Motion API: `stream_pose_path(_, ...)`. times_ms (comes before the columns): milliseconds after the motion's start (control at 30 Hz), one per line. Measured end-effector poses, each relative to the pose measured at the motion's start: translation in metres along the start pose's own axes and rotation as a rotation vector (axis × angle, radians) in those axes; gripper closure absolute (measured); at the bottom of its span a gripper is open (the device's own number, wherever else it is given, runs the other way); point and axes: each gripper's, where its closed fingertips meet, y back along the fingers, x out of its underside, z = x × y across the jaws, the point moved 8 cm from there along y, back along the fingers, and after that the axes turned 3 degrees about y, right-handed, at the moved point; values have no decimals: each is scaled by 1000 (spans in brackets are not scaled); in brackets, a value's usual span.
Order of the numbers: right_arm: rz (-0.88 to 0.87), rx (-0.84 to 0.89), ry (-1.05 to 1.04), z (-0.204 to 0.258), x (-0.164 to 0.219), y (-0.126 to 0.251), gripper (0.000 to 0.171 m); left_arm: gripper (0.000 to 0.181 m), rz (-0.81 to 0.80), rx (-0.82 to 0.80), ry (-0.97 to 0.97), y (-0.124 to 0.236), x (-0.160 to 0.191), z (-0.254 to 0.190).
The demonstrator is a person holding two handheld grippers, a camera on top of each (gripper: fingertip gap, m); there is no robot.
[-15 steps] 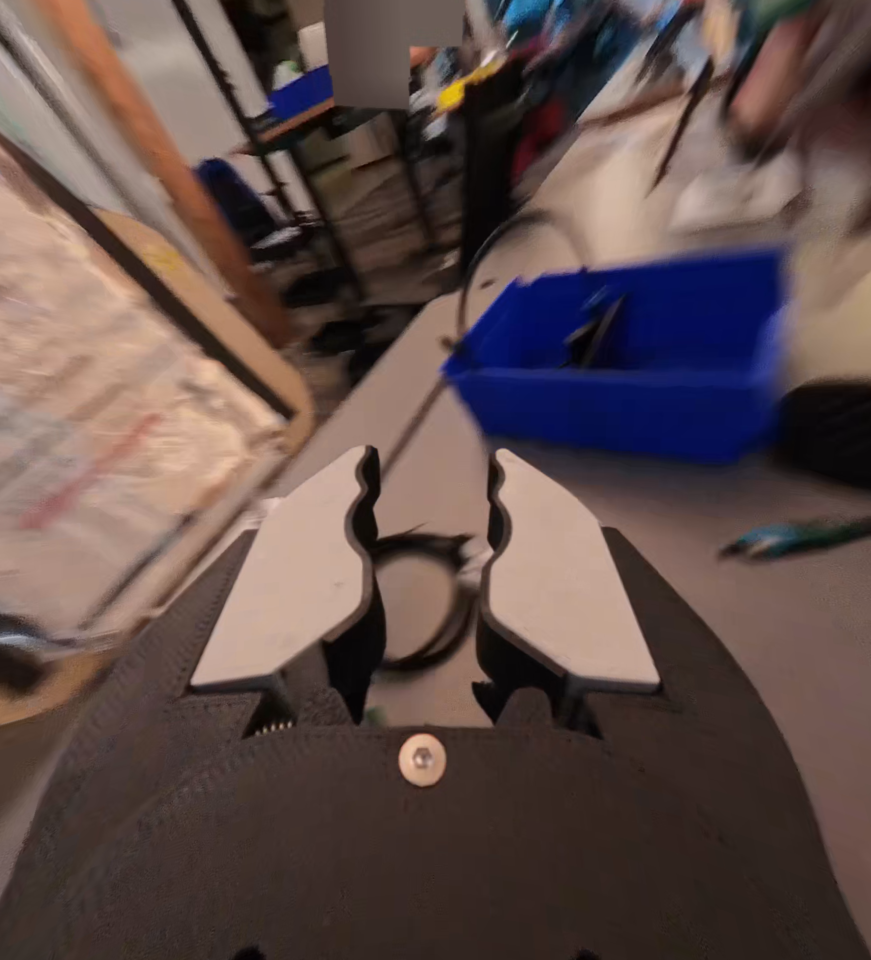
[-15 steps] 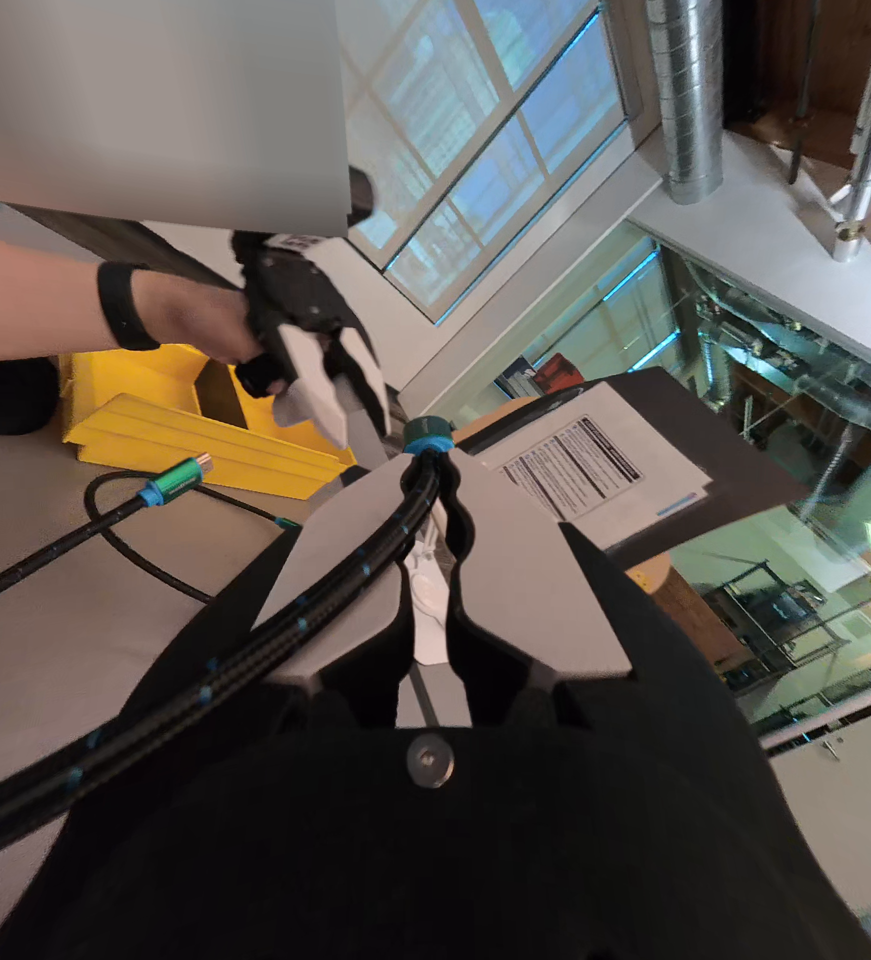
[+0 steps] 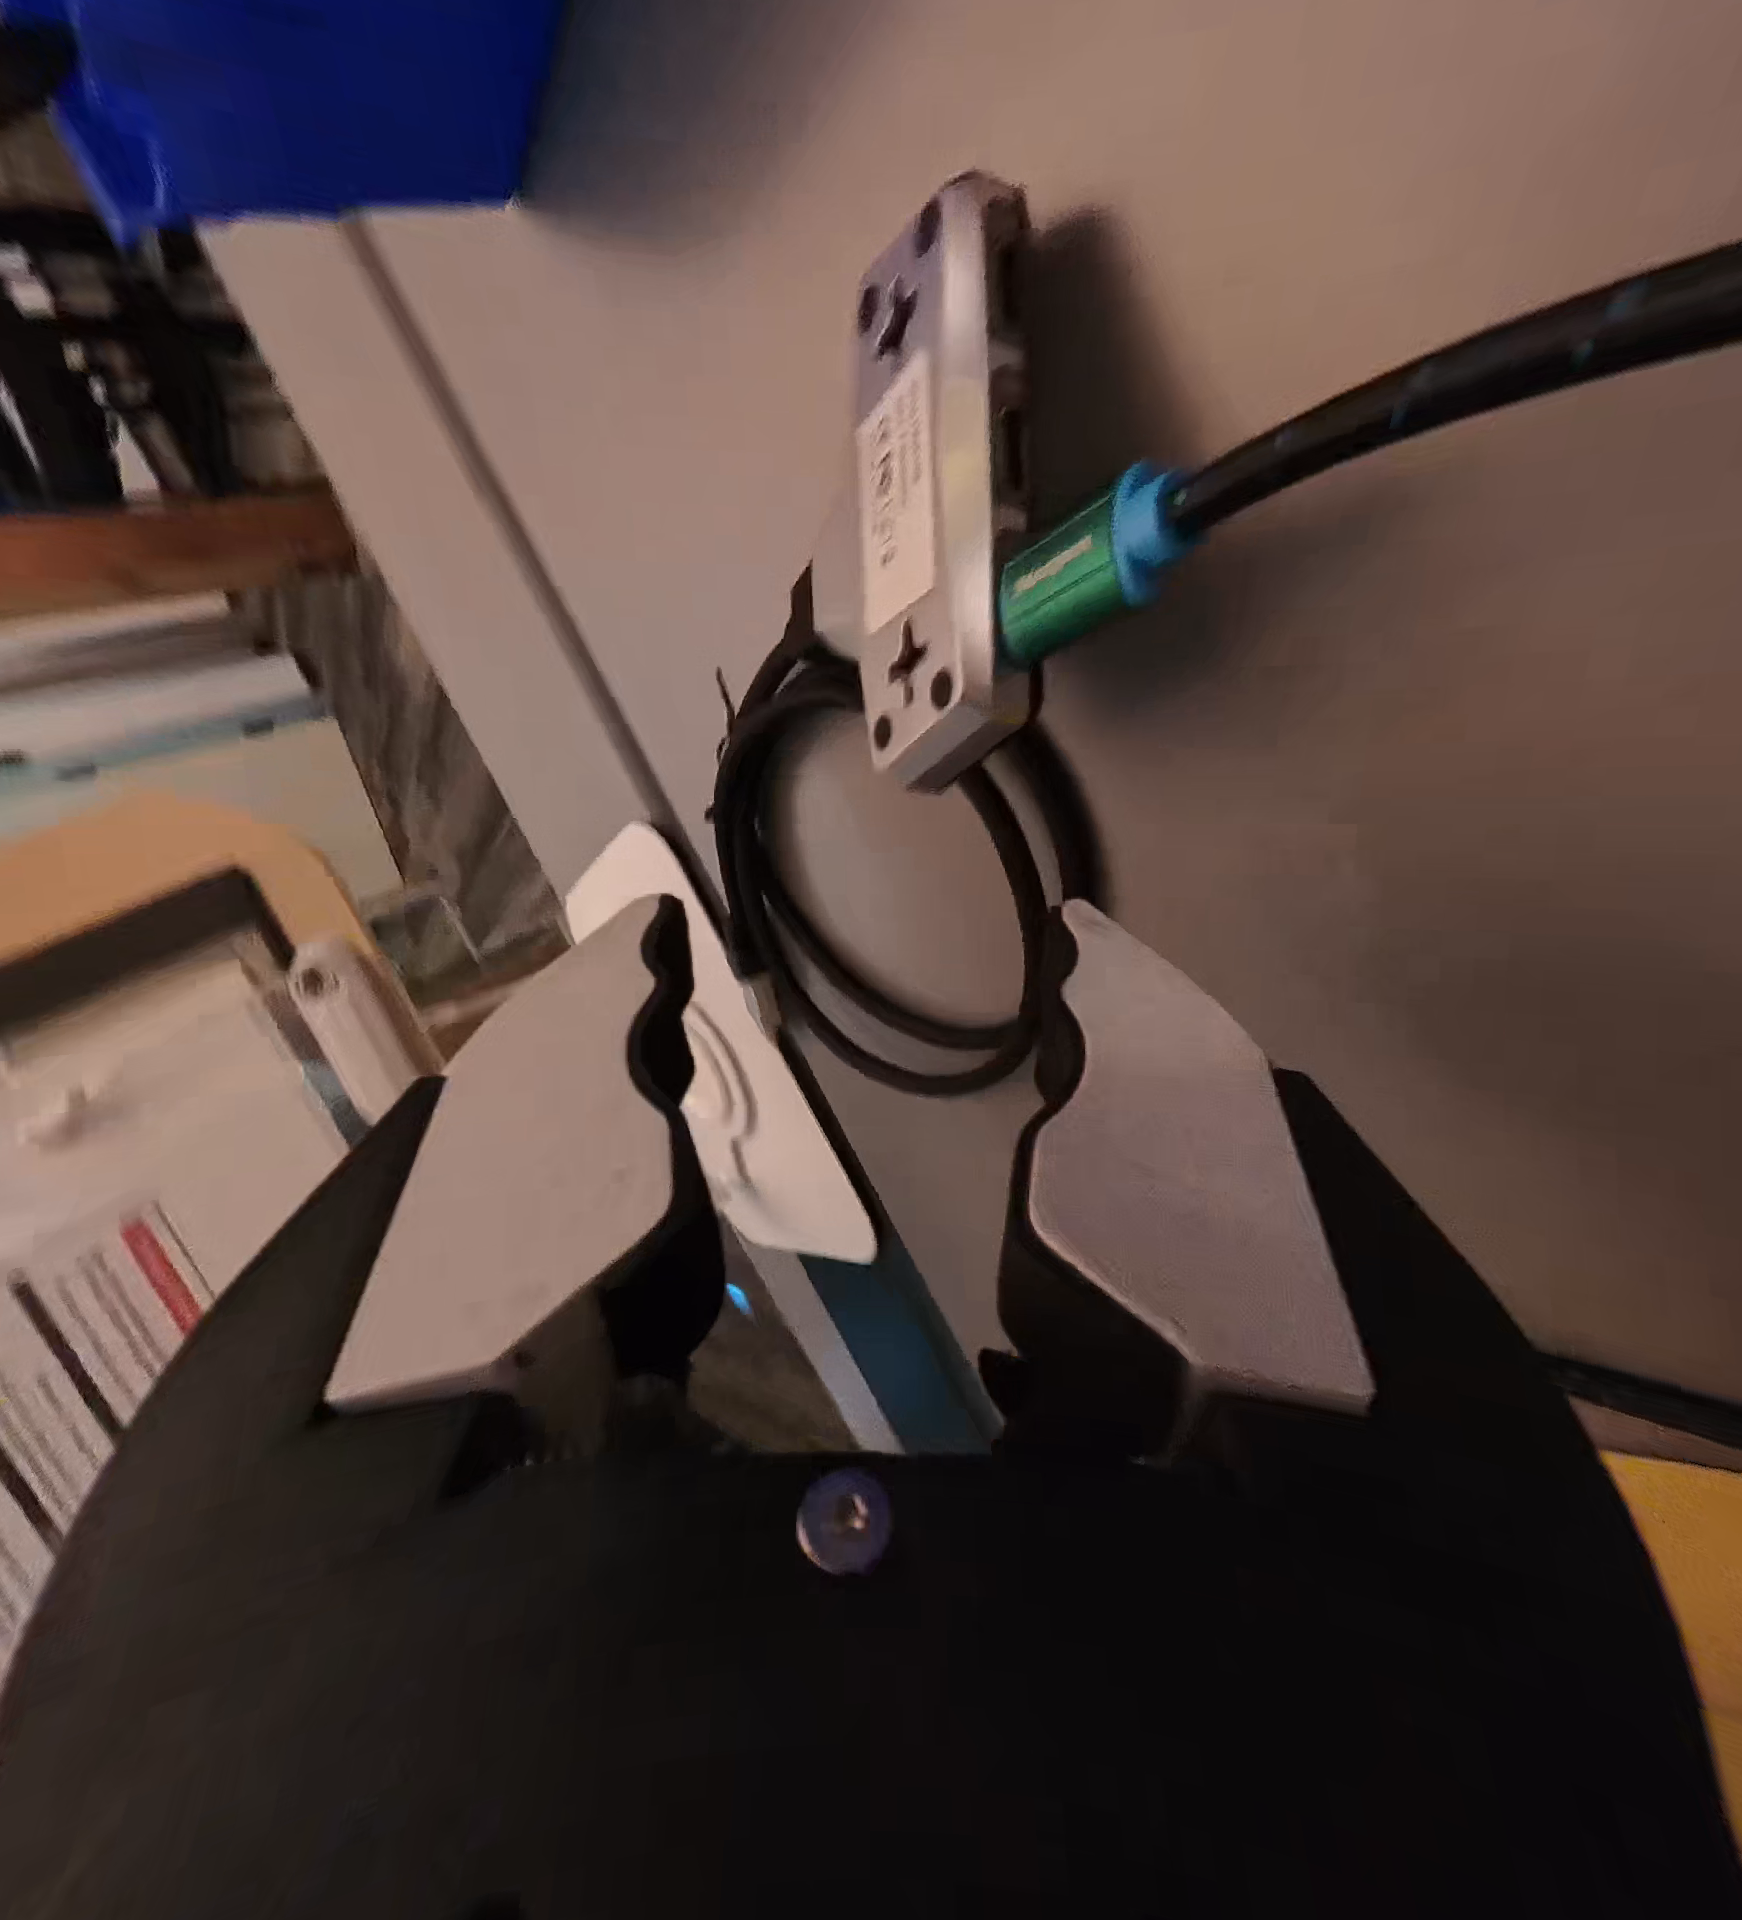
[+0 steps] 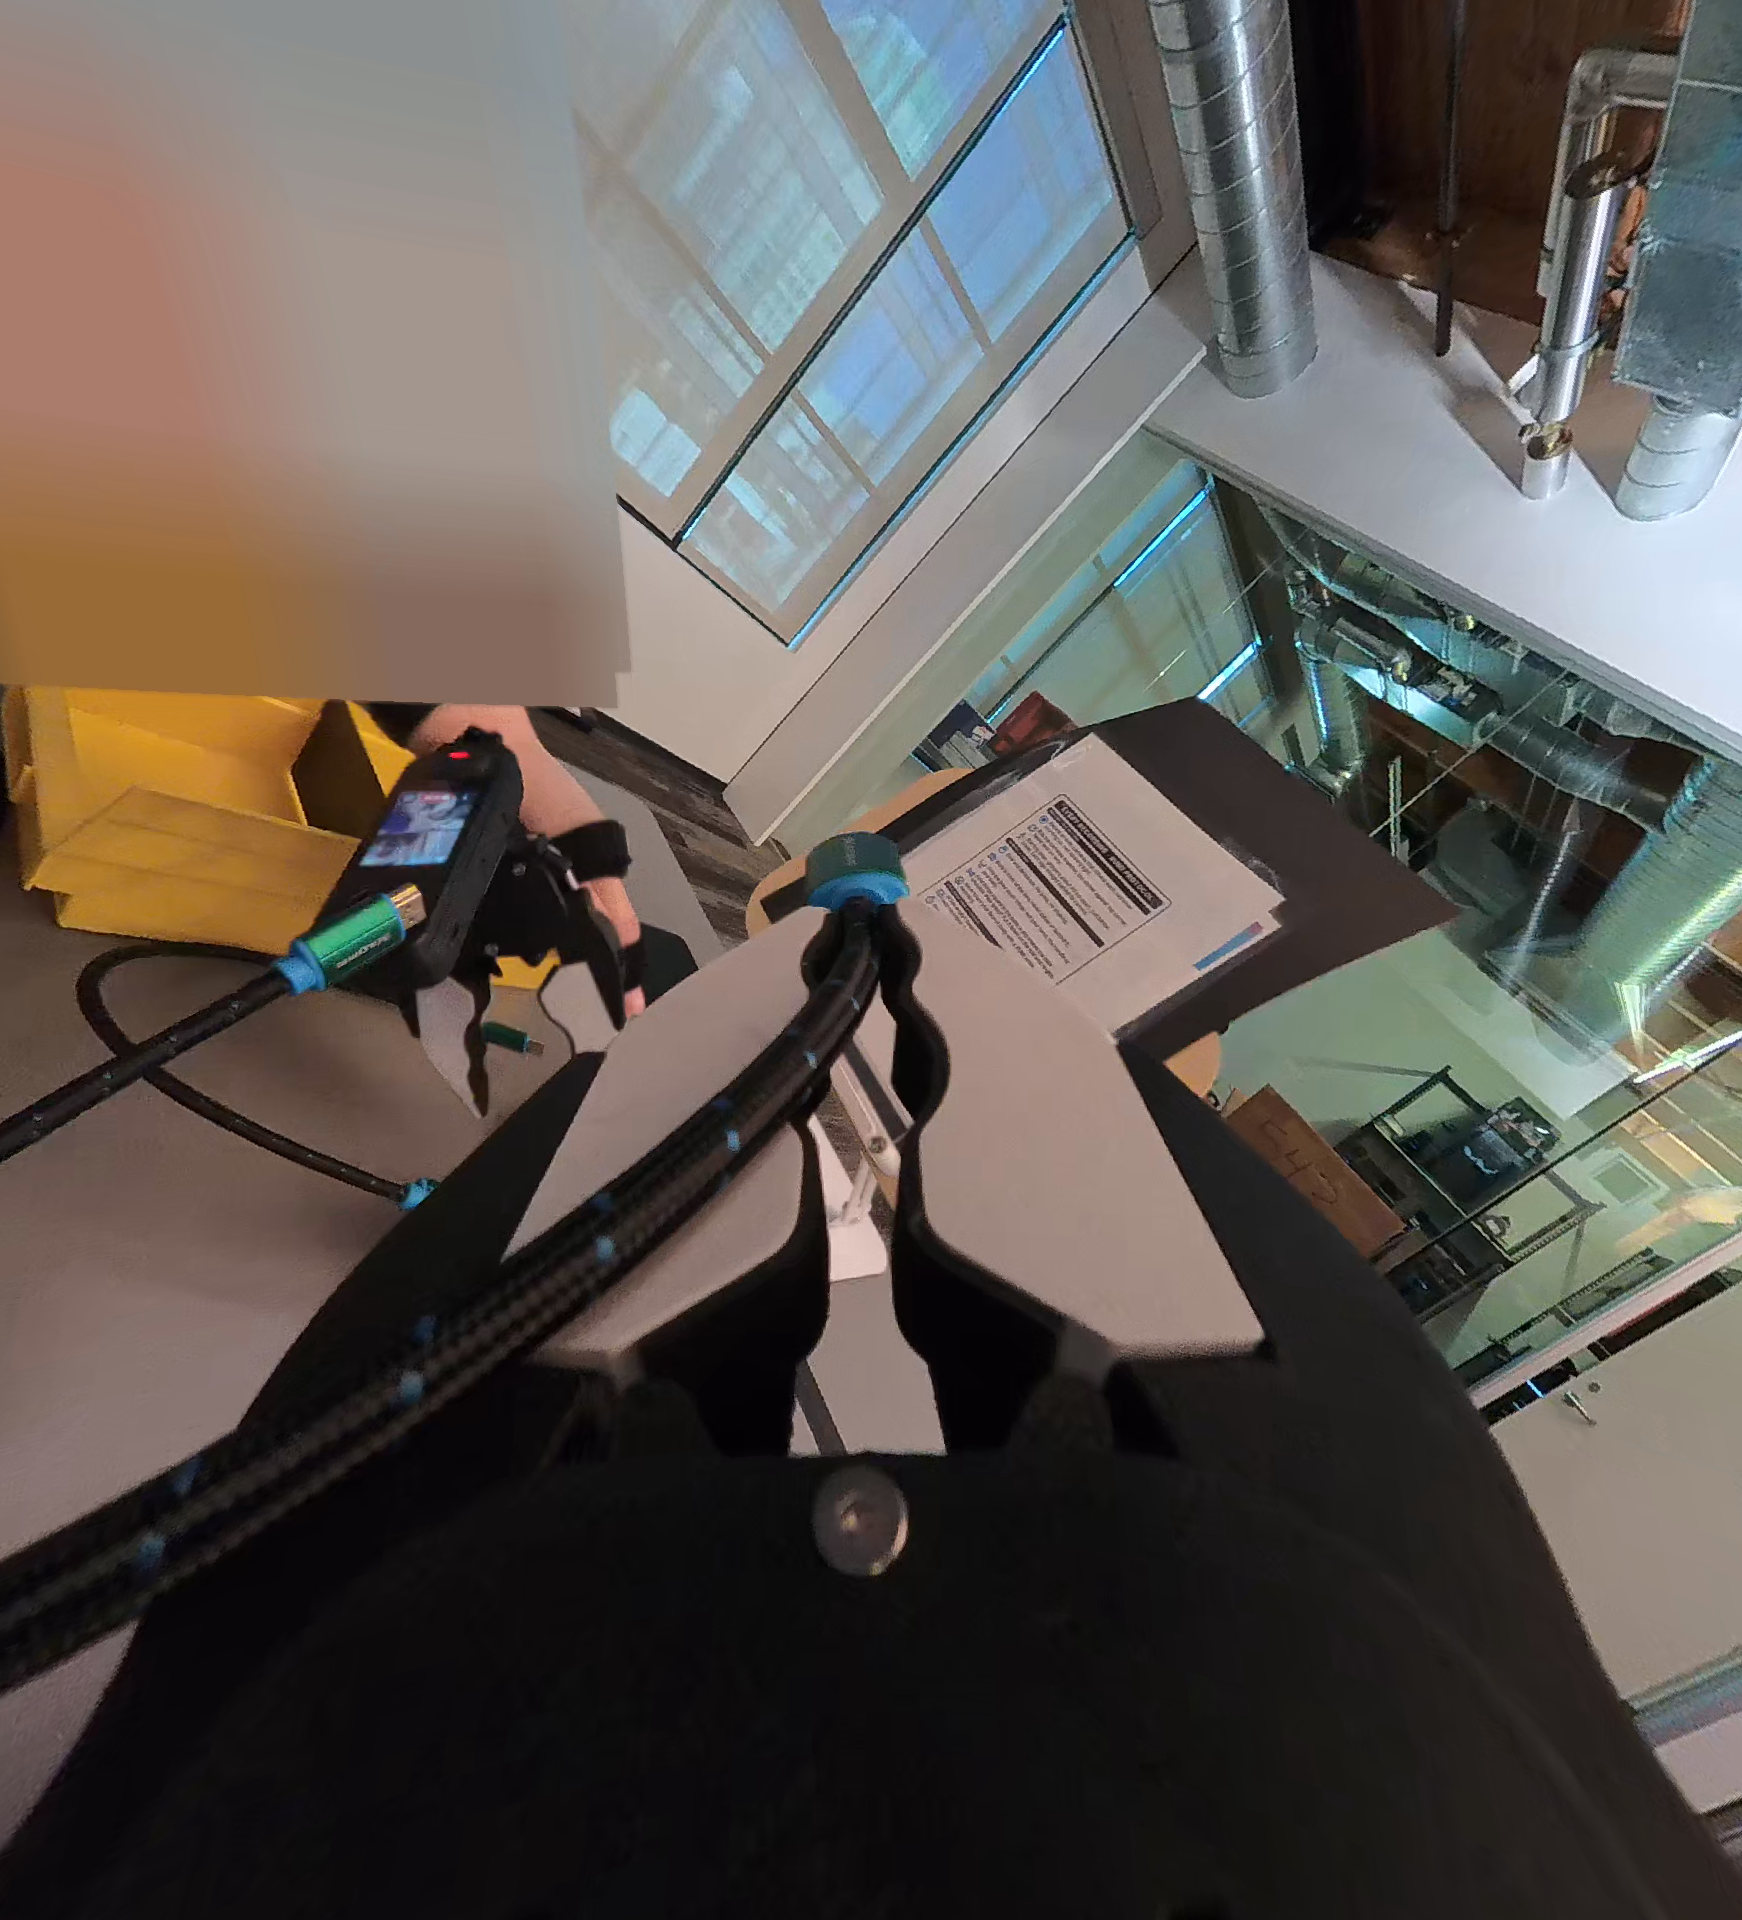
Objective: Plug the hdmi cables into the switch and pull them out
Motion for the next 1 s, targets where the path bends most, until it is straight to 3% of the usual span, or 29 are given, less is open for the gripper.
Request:
stream_pose_path(233,9,52,13,-8,-2,17,164,113,-123,131,-181,-35,-9,-8)
stream_pose_path(467,59,71,10,-13,6,19,163,115,-344,59,-257,-54,-10,-13)
stream_pose_path(800,196,53,36,-11,26,7,163,137,-555,-33,-326,-76,-18,-7)
stream_pose_path(1000,214,49,23,-12,30,5,163,159,-502,-123,-285,-80,-29,-5)
